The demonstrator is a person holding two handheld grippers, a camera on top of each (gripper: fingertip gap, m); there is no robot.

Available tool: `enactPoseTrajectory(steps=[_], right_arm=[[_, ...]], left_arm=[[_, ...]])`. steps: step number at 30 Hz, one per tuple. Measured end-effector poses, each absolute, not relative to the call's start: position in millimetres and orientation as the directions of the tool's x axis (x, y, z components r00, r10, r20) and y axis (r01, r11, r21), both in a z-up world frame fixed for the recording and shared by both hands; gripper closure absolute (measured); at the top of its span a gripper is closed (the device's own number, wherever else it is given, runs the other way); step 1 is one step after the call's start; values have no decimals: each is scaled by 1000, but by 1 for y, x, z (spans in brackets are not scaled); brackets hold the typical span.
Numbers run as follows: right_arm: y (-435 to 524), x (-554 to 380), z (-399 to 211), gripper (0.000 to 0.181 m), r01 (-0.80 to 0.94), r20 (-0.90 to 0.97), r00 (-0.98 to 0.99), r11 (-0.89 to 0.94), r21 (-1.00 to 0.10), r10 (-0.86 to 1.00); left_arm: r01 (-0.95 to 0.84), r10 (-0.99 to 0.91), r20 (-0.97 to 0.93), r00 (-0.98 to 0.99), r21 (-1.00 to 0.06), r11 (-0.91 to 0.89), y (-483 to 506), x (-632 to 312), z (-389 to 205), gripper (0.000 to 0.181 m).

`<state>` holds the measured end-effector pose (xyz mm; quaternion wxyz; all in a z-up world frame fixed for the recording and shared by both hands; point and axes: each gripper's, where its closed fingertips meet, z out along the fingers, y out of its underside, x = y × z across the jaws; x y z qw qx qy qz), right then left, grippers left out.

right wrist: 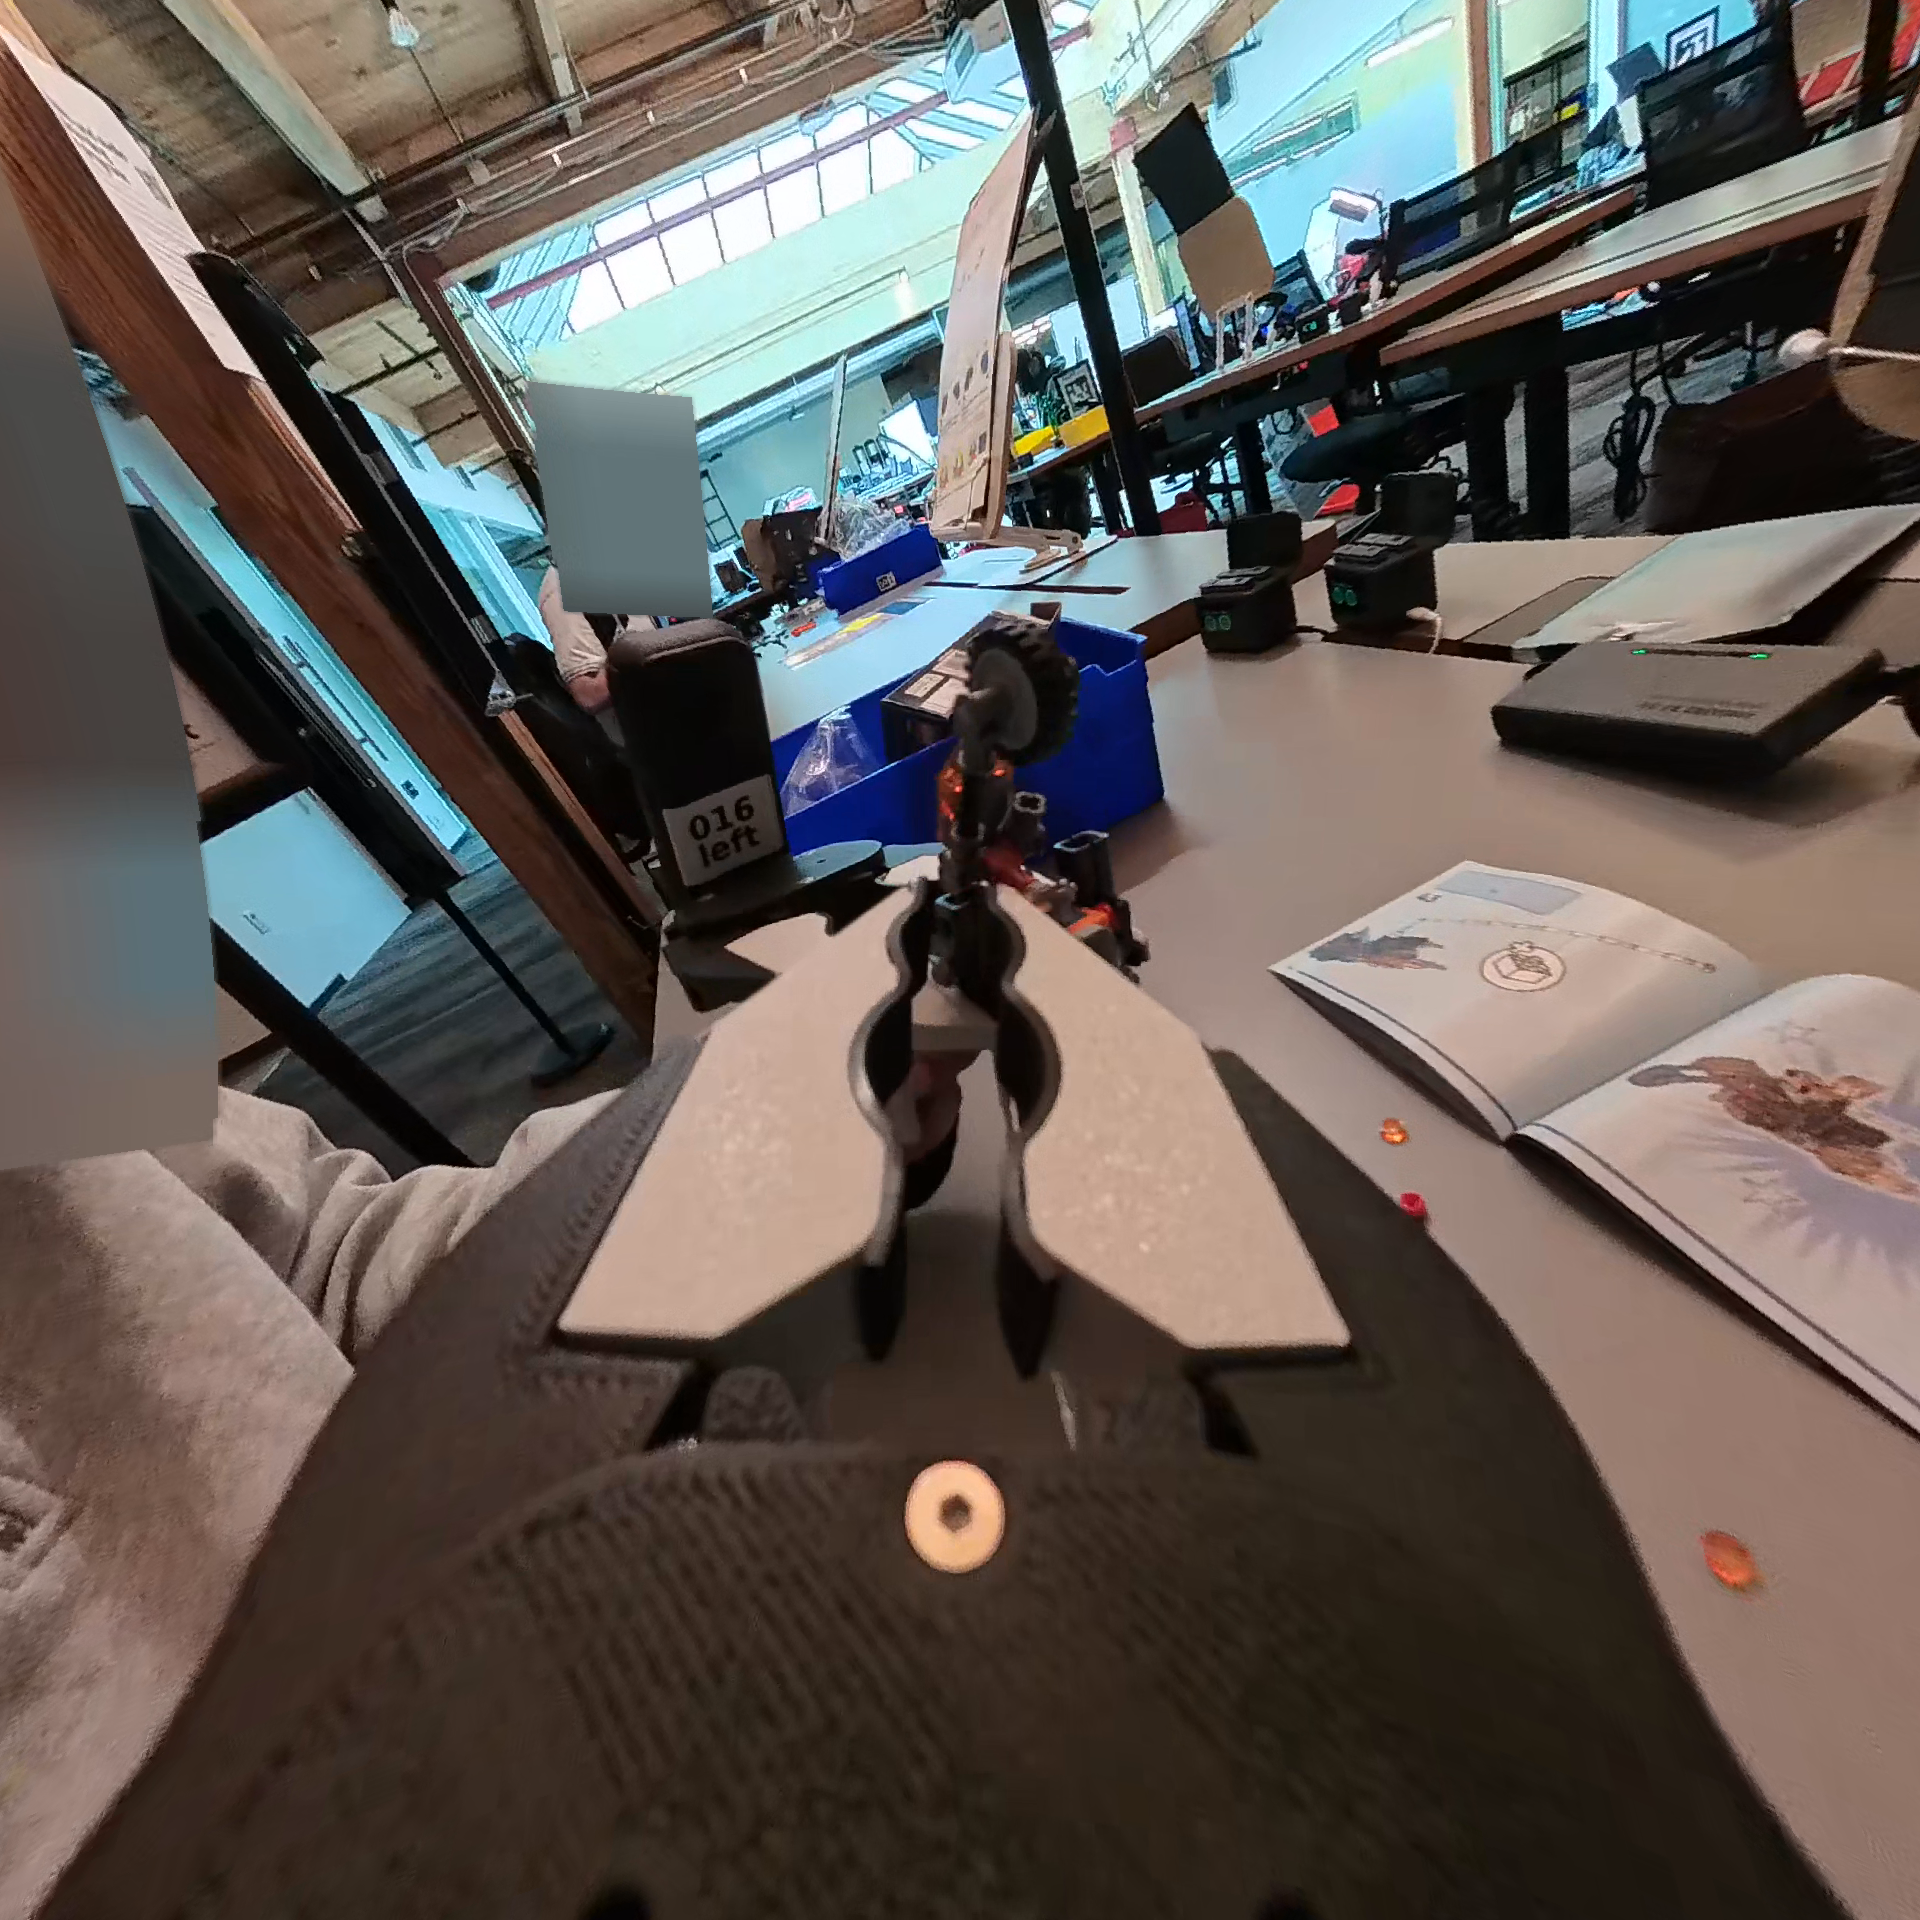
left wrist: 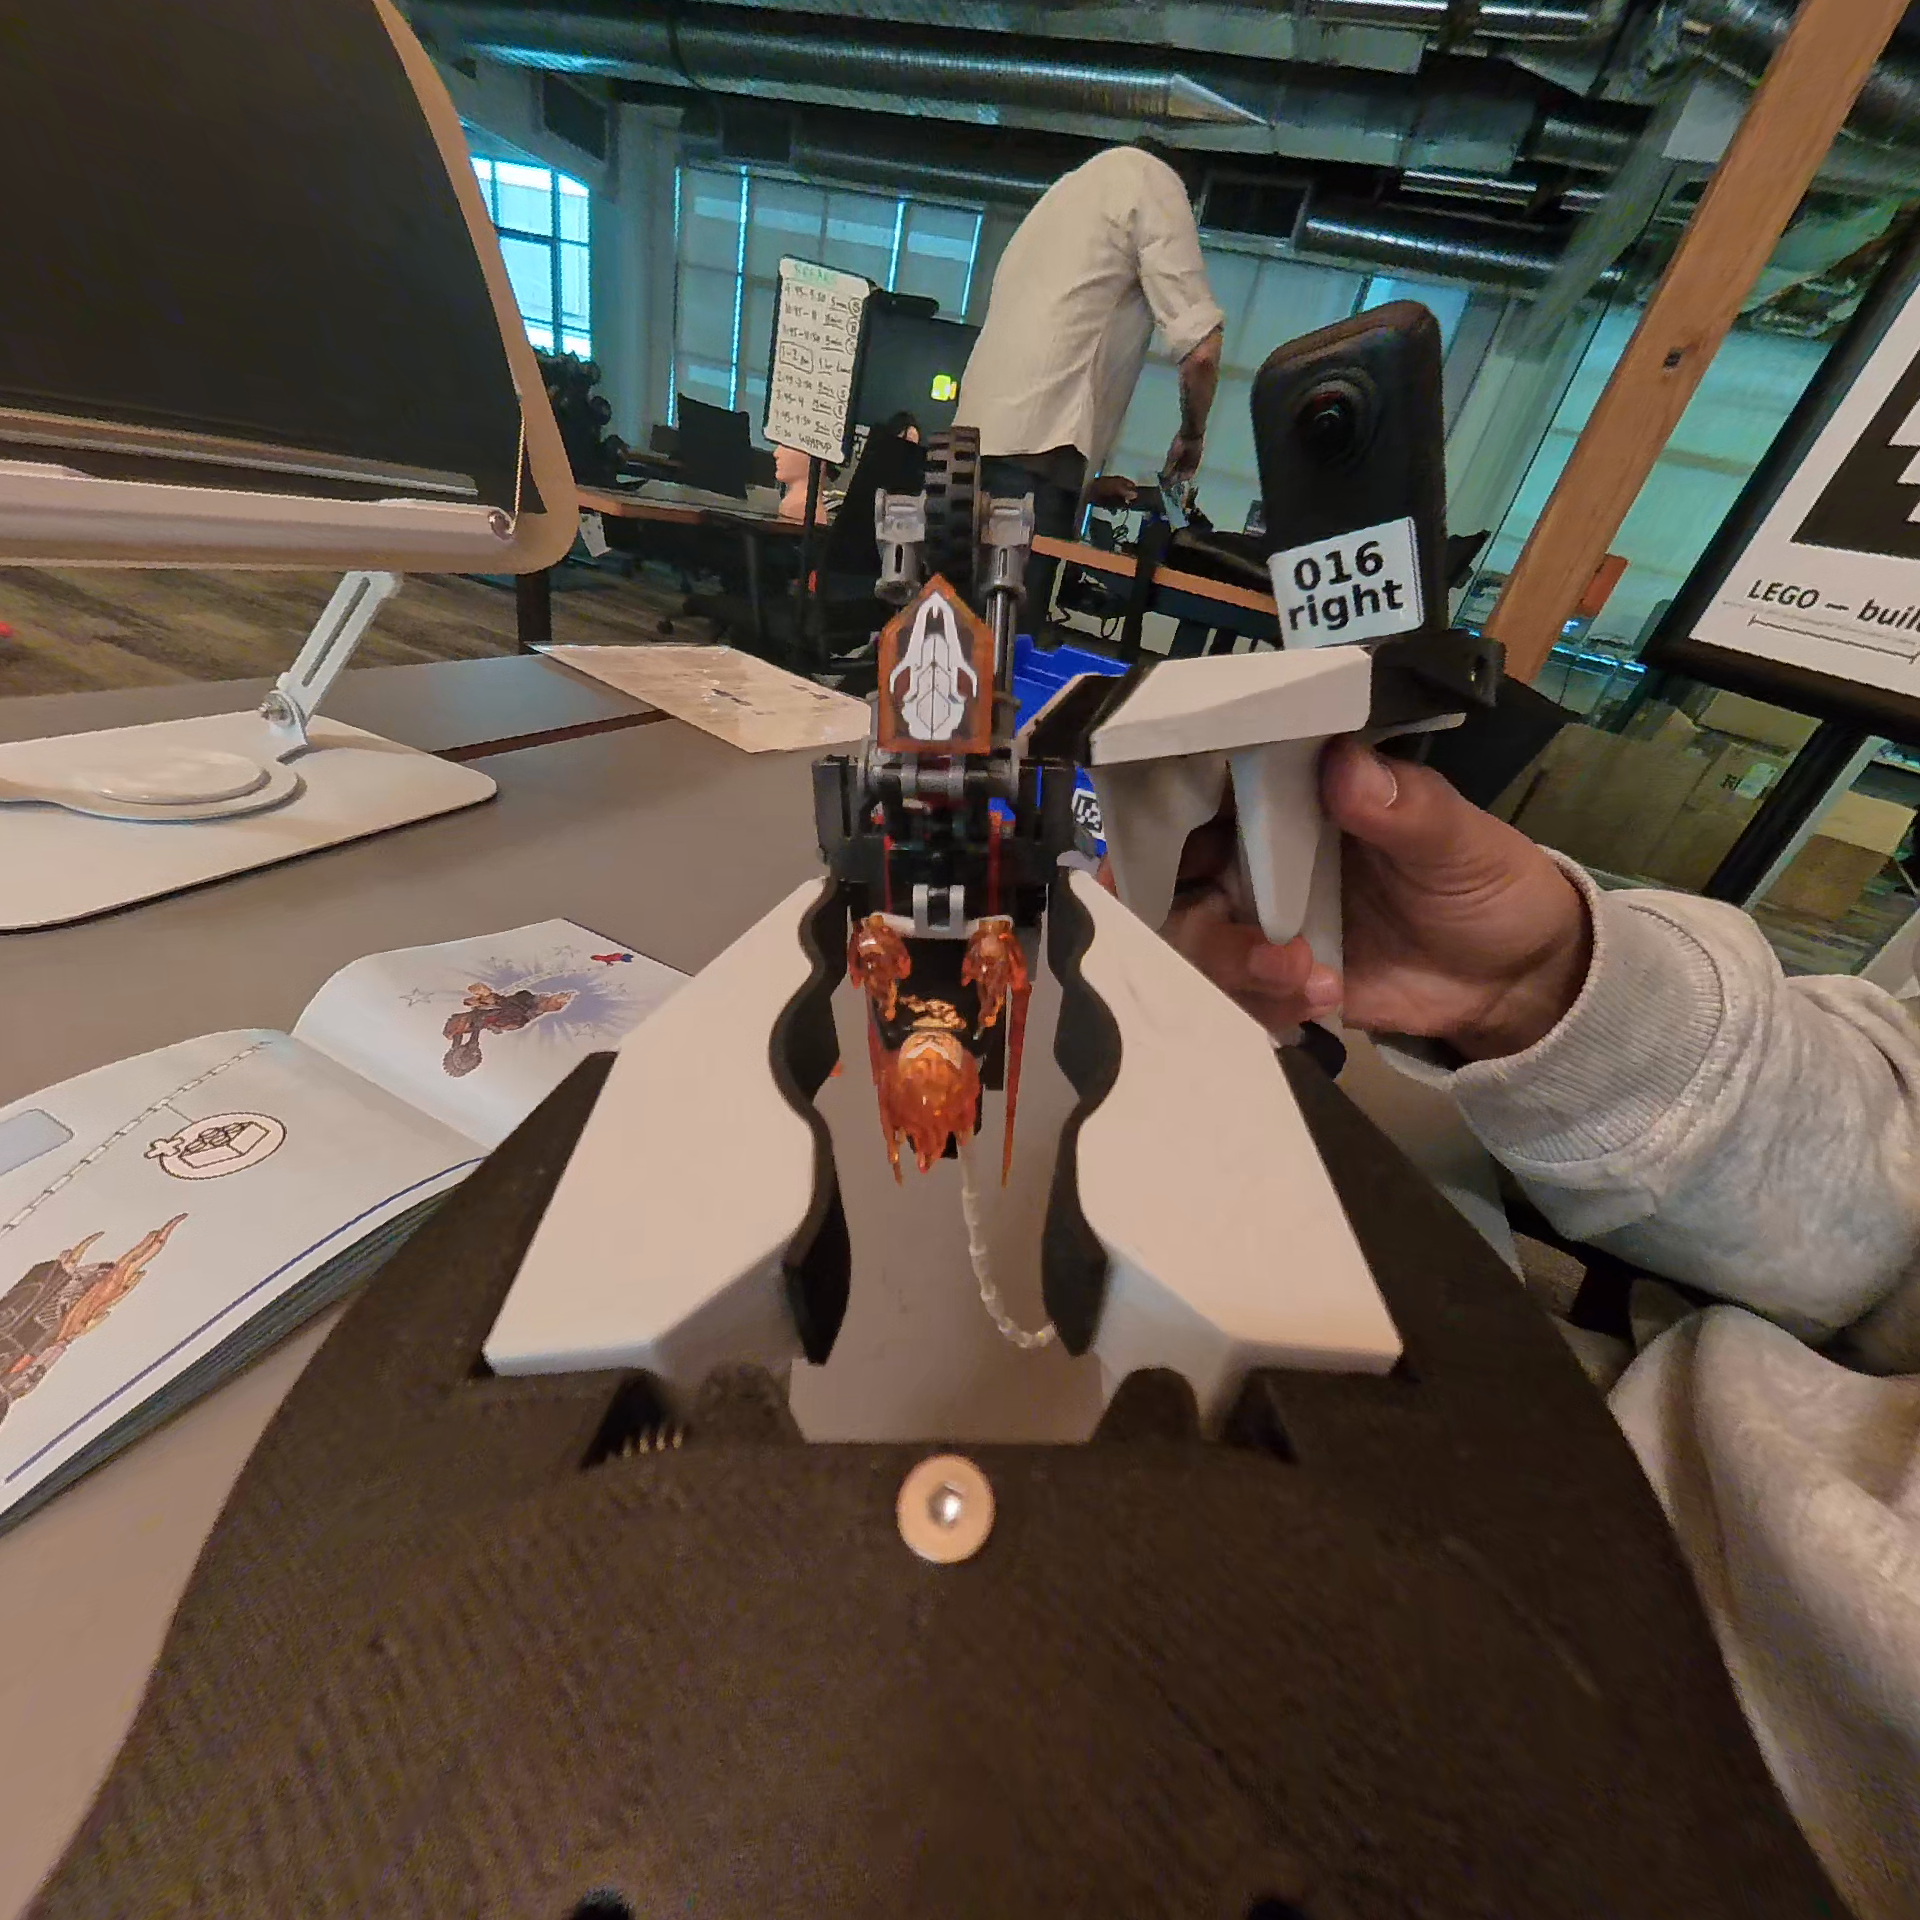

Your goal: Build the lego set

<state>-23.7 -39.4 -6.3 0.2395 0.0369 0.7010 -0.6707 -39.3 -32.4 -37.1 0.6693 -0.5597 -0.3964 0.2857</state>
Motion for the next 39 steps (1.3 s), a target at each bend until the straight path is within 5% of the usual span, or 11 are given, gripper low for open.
enactPoseTrajectory(steps=[10,22,27,33,39], right_arm=[[-22,-44,4,170,238,-243,-957,50,-970,-157],[61,-105,-41,157,179,-144,-967,157,-971,210],[76,-35,-74,152,92,-116,-991,320,-943,-59],[79,78,-131,153,-249,3,-885,469,-847,-466],[73,112,-156,158,-382,40,-818,489,-784,-574]], left_arm=[[66,839,202,506,-978,196,-35,-41,-39,144],[87,869,245,430,-969,231,-55,-45,-45,144],[98,876,236,421,-972,215,-55,-48,-49,144],[106,886,222,407,-975,195,-55,-49,-53,144],[105,885,217,411,-976,191,-54,-49,-52,144]])
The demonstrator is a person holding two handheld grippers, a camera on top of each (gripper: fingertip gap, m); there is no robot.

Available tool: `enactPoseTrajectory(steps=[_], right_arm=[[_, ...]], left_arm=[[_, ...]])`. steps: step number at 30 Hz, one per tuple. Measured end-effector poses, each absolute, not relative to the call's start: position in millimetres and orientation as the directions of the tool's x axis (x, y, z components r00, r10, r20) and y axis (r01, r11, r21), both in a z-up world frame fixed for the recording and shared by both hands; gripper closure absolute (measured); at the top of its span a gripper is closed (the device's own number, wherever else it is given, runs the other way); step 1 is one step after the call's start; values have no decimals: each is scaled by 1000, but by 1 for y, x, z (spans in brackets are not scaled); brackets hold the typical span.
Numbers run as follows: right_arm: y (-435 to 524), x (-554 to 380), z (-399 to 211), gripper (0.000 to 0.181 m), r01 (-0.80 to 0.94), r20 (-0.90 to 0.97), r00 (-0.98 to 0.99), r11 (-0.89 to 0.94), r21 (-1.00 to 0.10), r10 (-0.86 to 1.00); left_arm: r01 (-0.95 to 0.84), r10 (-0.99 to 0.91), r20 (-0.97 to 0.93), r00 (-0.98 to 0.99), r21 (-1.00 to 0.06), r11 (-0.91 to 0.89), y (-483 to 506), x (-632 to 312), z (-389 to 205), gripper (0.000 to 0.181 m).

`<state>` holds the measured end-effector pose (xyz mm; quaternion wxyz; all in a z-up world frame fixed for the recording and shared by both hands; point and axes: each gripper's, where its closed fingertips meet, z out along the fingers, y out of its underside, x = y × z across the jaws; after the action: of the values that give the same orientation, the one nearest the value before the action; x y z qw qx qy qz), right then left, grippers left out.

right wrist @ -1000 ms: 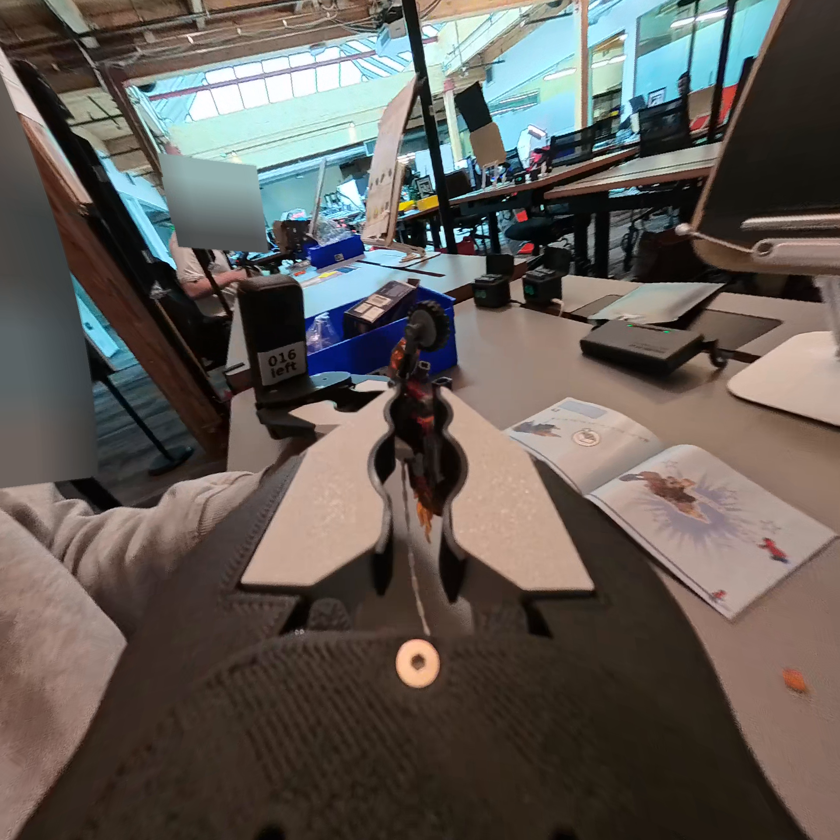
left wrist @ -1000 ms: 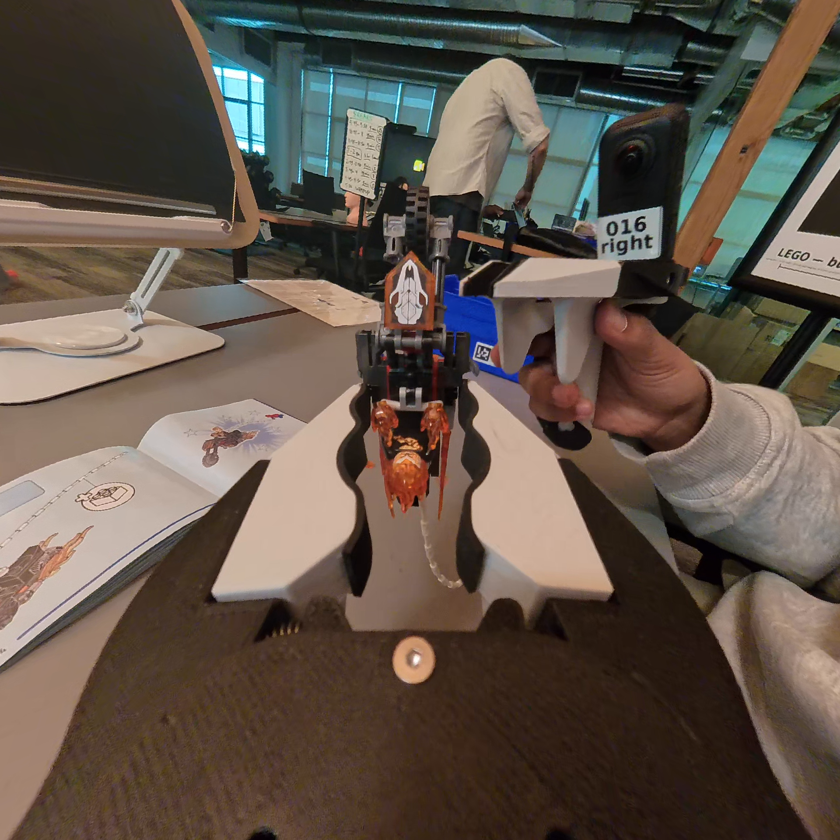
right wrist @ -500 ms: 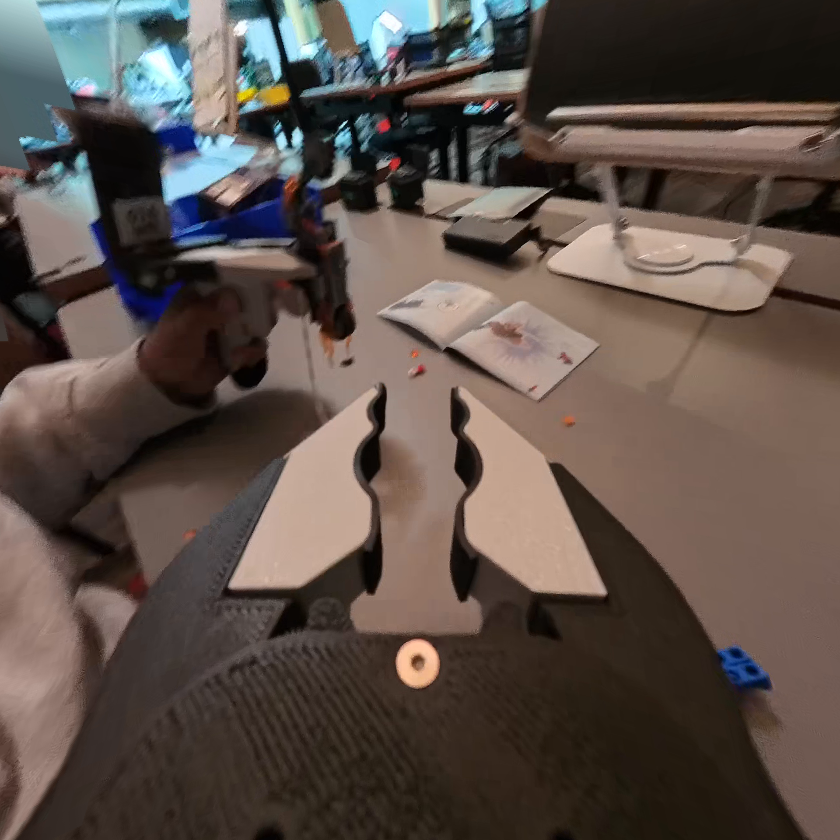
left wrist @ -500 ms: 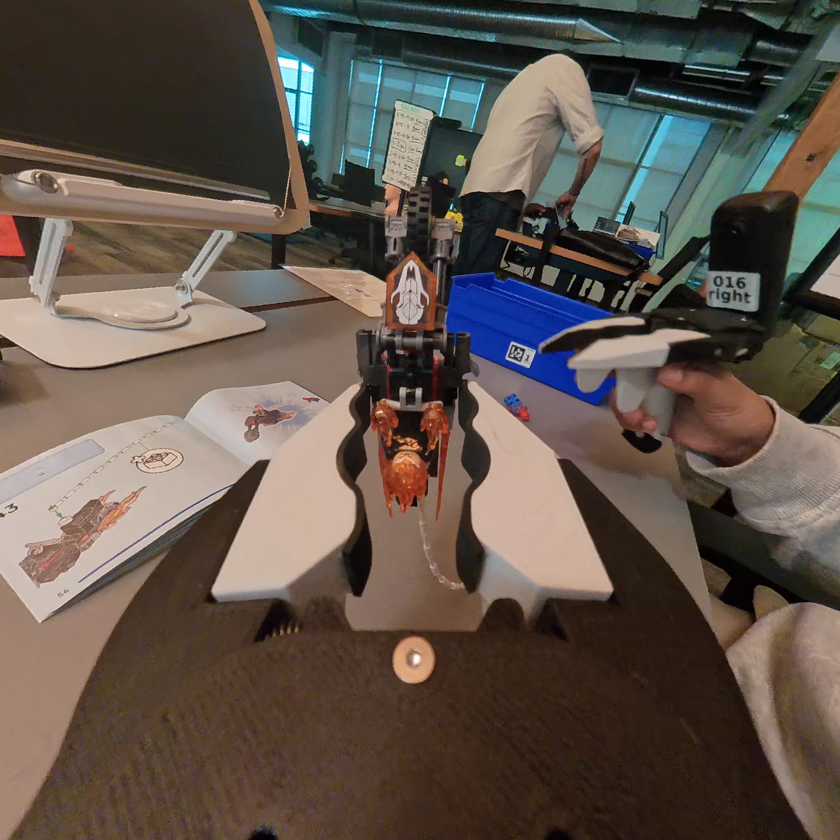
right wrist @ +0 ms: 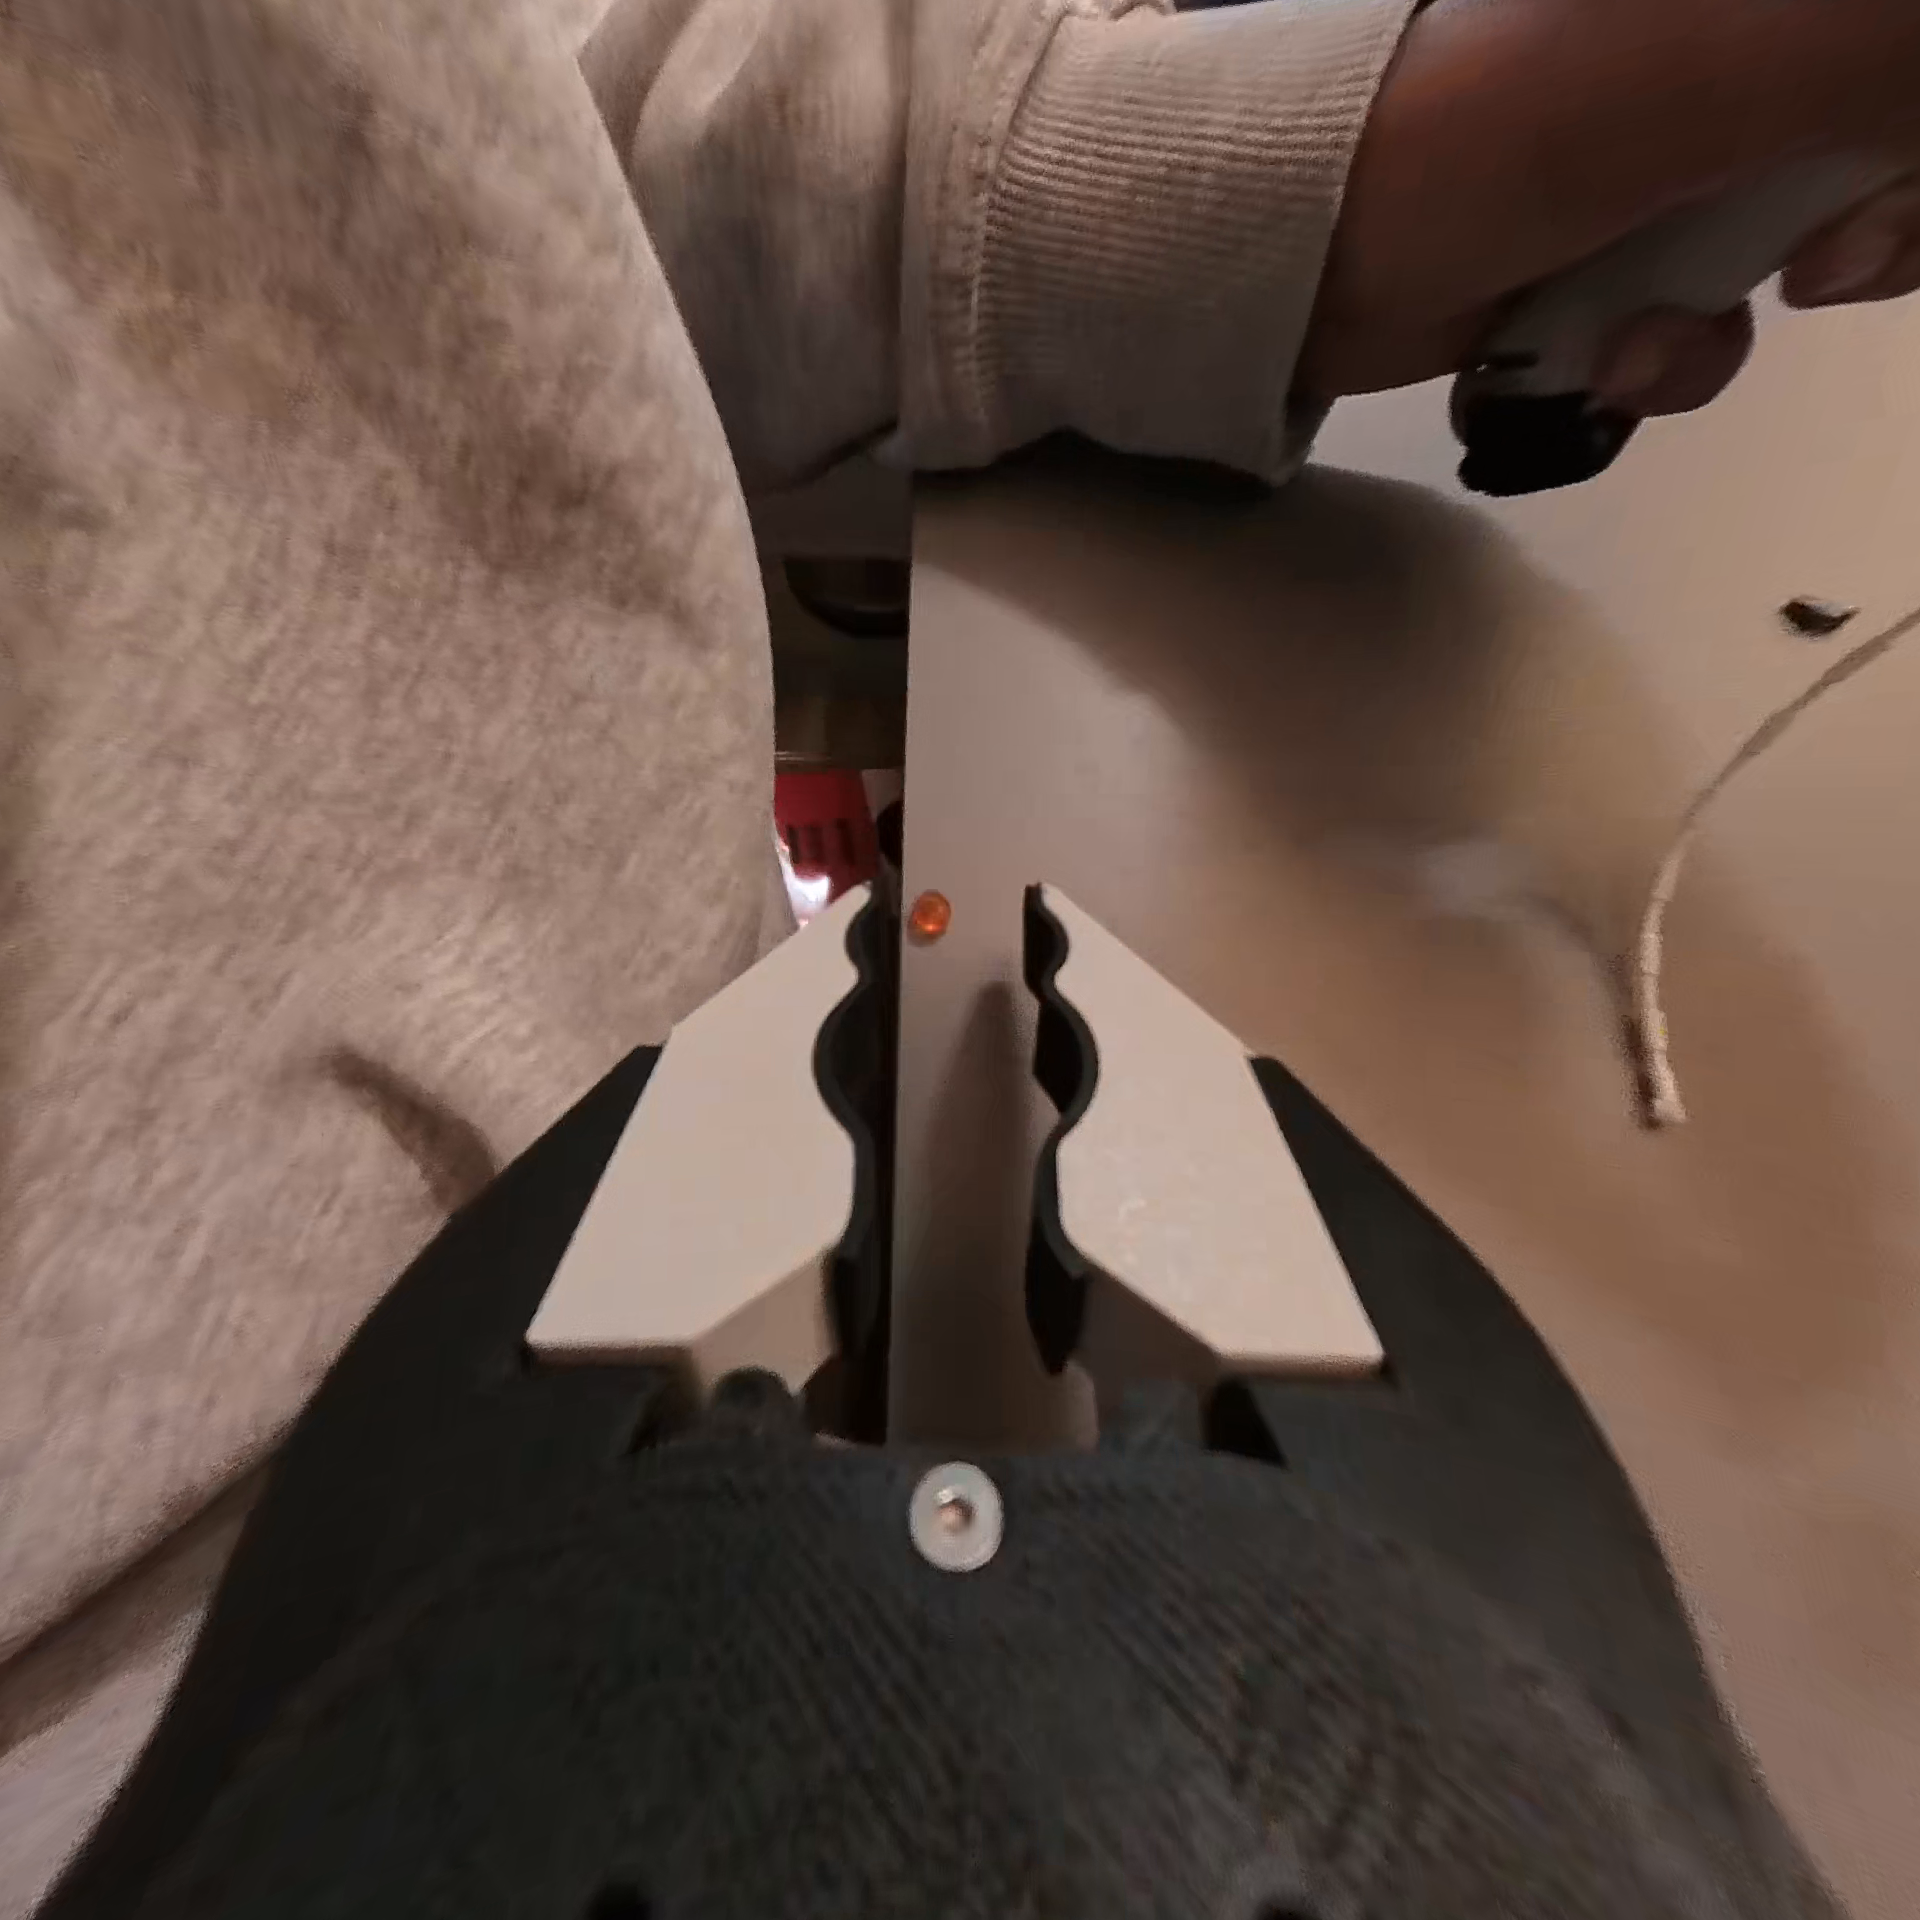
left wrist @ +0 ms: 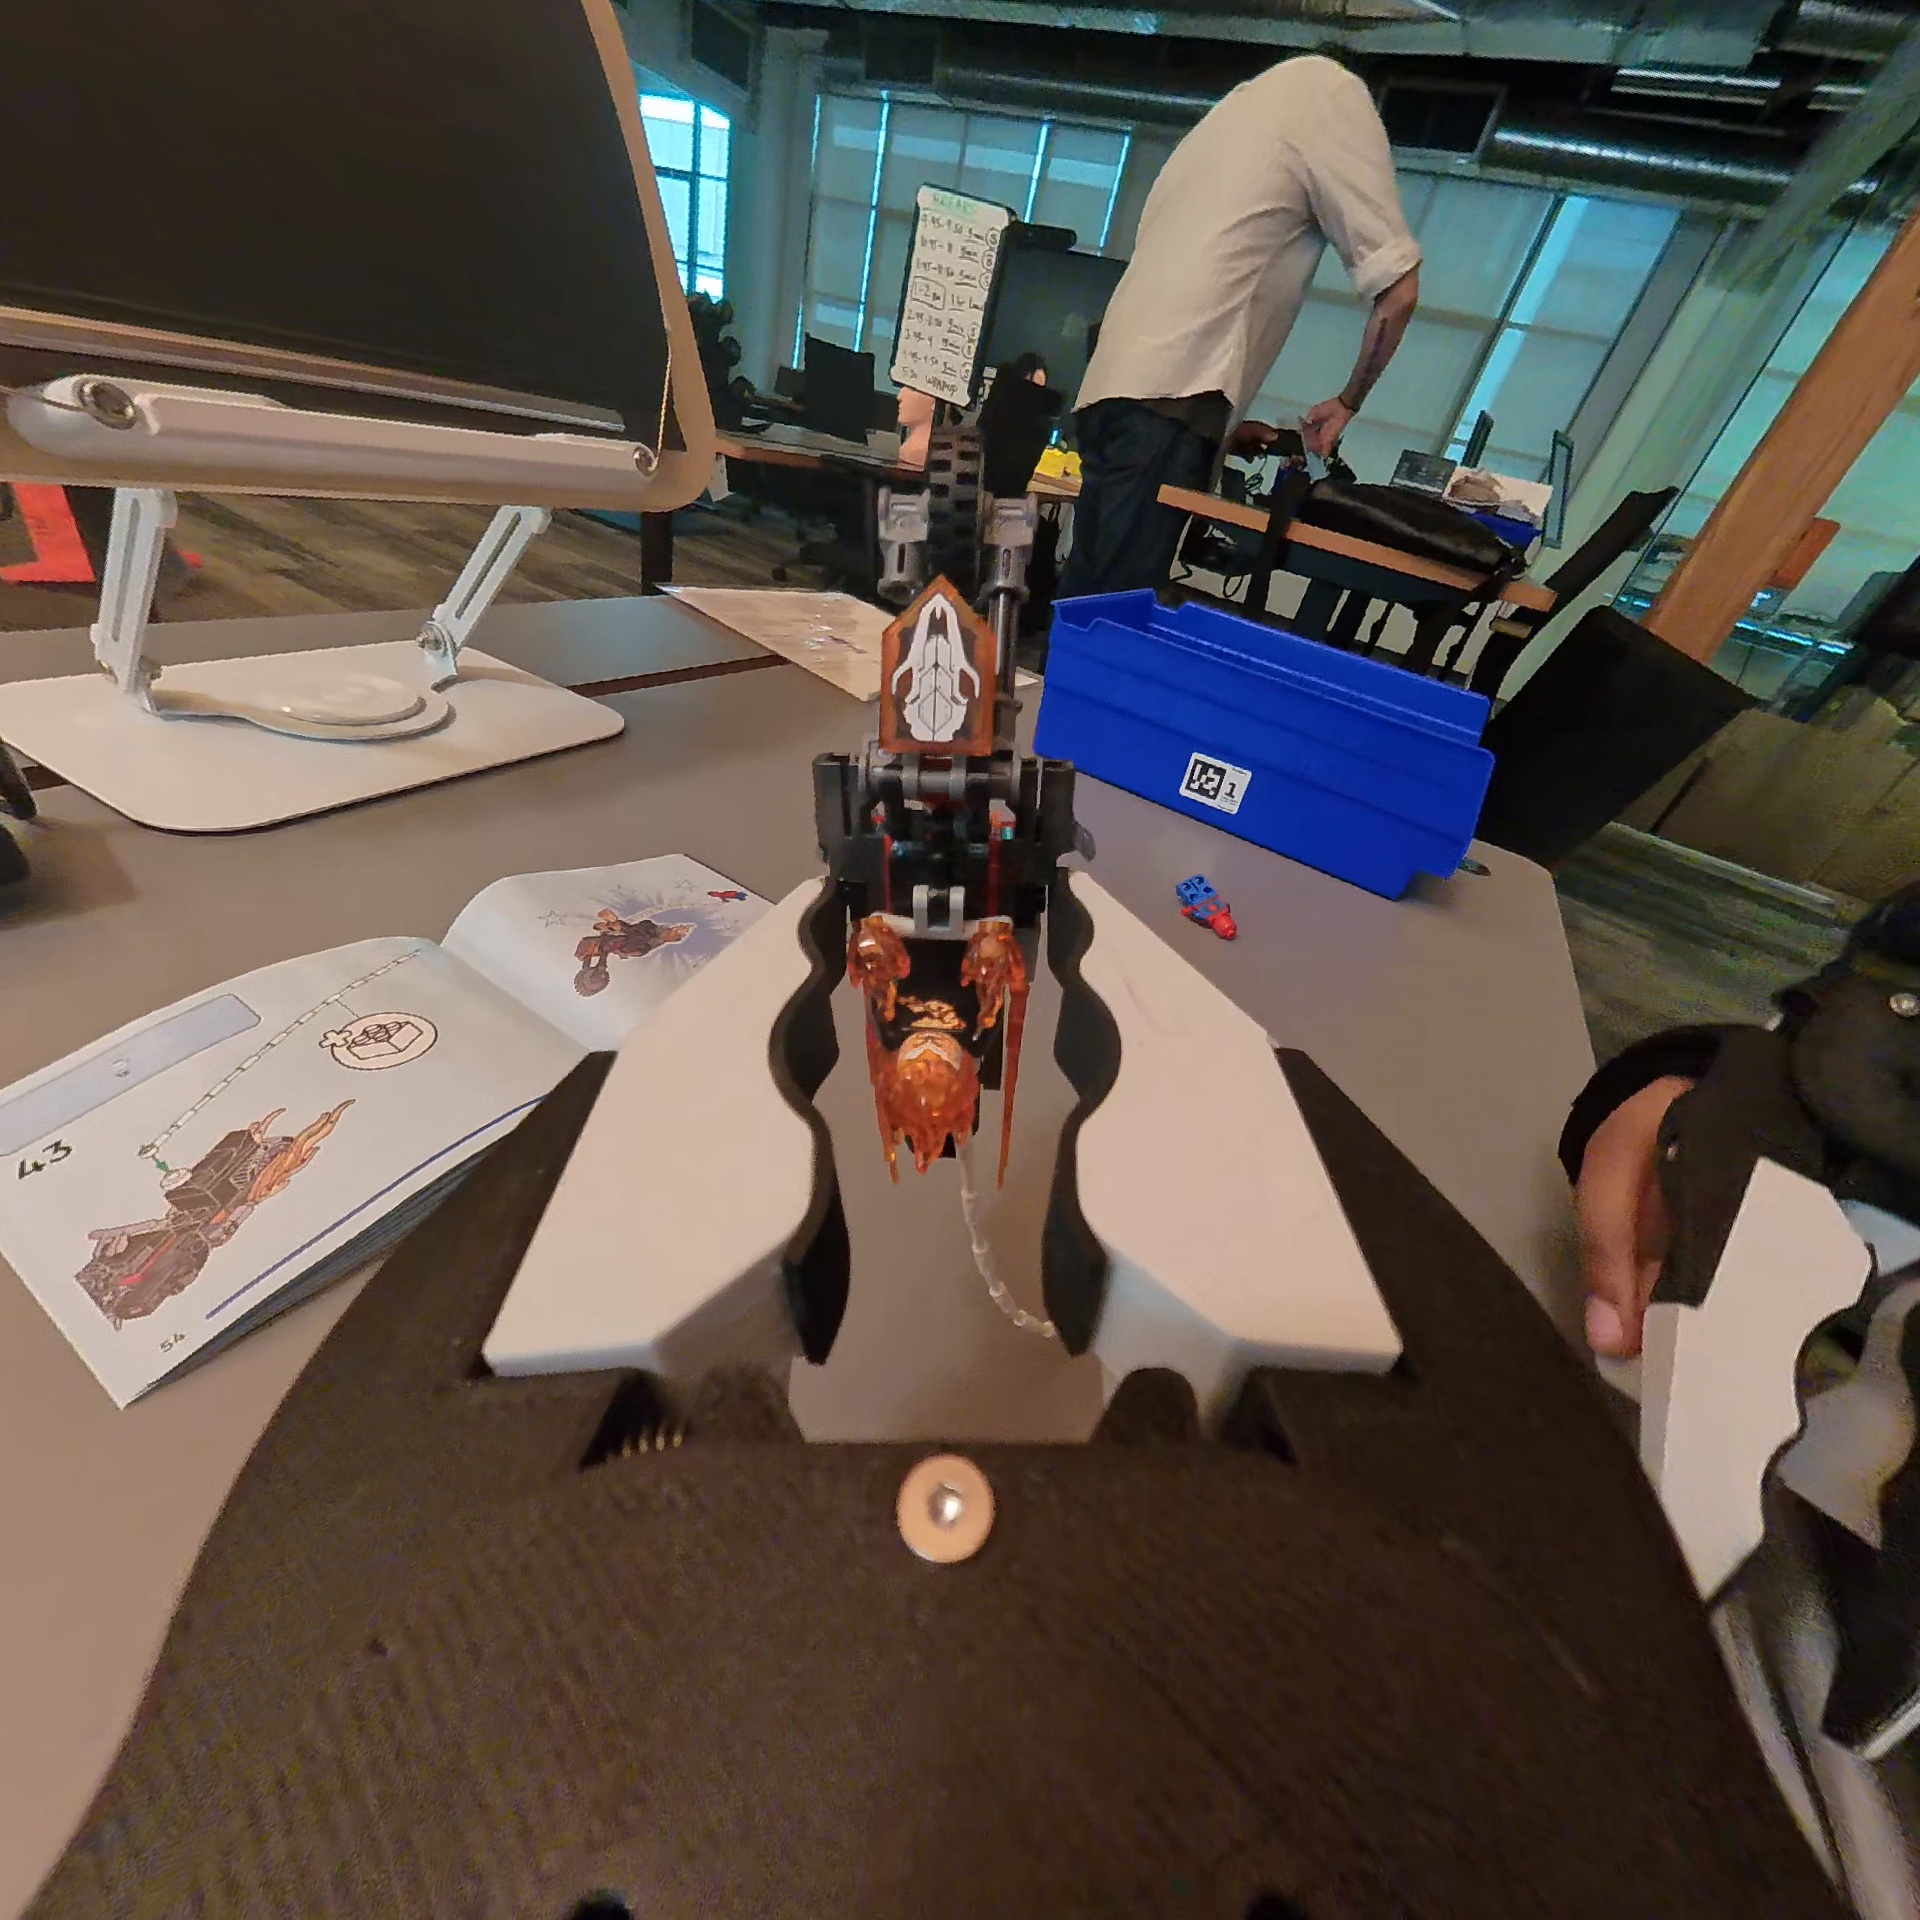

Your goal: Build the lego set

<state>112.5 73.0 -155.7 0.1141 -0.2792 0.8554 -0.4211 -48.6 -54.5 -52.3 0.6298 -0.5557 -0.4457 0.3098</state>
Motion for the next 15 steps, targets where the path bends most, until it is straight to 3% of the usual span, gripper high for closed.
enactPoseTrajectory(steps=[8,15], right_arm=[[70,115,-170,175,-398,17,-810,527,-750,-587],[67,105,-170,176,-379,12,-830,548,-746,-558]], left_arm=[[105,877,224,424,-975,198,-53,-48,-51,144],[106,872,232,431,-973,206,-52,-47,-51,144]])
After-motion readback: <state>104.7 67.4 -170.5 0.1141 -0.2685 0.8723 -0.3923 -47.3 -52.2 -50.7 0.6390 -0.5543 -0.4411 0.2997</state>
